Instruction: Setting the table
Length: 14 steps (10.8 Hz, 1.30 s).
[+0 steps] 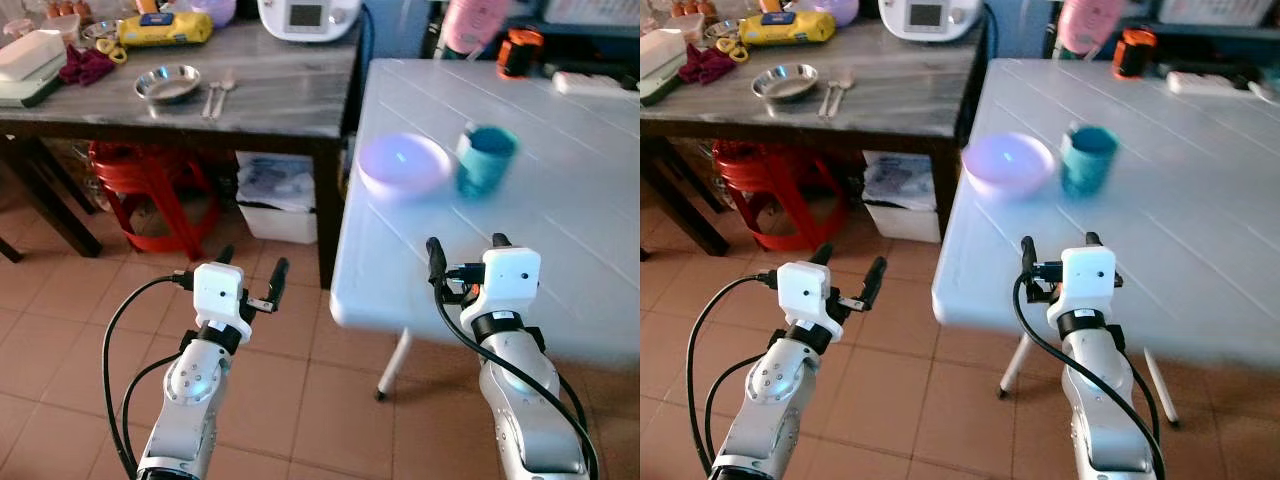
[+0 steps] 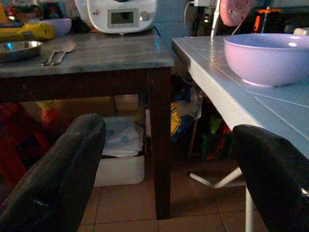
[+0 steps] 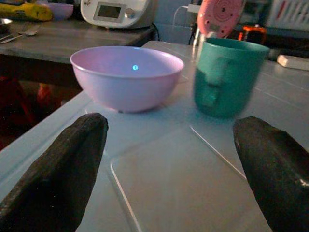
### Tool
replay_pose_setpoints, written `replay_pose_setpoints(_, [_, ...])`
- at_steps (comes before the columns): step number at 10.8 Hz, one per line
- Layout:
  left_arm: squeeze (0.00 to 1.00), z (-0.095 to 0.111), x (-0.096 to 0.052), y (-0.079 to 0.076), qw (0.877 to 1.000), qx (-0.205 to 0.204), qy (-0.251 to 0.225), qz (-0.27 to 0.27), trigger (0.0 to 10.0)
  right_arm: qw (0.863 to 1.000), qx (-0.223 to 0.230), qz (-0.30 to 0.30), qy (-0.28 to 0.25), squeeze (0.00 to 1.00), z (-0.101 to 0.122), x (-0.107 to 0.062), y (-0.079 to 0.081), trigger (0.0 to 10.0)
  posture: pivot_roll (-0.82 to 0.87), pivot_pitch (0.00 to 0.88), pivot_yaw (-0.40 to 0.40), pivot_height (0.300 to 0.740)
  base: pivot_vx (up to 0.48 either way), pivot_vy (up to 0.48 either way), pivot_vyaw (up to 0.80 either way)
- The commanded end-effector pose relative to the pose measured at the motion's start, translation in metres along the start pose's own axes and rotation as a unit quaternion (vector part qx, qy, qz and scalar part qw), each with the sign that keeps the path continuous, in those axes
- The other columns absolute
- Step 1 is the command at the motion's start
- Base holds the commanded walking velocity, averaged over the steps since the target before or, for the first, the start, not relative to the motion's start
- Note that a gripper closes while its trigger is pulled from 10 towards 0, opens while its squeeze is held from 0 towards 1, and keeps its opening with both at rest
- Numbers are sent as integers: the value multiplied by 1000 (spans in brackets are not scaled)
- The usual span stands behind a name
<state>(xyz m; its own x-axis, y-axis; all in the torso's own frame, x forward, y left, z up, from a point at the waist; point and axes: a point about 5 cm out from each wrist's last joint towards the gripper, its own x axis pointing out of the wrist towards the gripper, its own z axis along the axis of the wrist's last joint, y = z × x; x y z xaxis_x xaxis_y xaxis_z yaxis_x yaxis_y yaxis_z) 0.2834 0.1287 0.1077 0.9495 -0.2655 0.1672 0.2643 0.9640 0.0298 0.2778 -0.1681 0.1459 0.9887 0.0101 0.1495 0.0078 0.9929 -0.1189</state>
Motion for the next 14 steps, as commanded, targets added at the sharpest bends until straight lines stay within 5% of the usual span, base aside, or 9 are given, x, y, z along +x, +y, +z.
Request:
replay_pose_setpoints(1, [0,1,-2,3,1000,2,-2,1,10000,1000,-1,3,-11,0,5,-1,2,10000,-149,150,69,740,480,0,0])
replay_pose_setpoints(5, [0,0,-3,1,1000,-7,-3,-1,10000,1000,-1,6,-10,0,4,-2,3,10000,-149,151,69,740,443,0,0])
replay_pose_setpoints(14, [0,-4,-17,7,1000,7,8,-12,10000,1000,1,24,-7,0,3,-2,9,10000,-139,146,64,740,0,0,0])
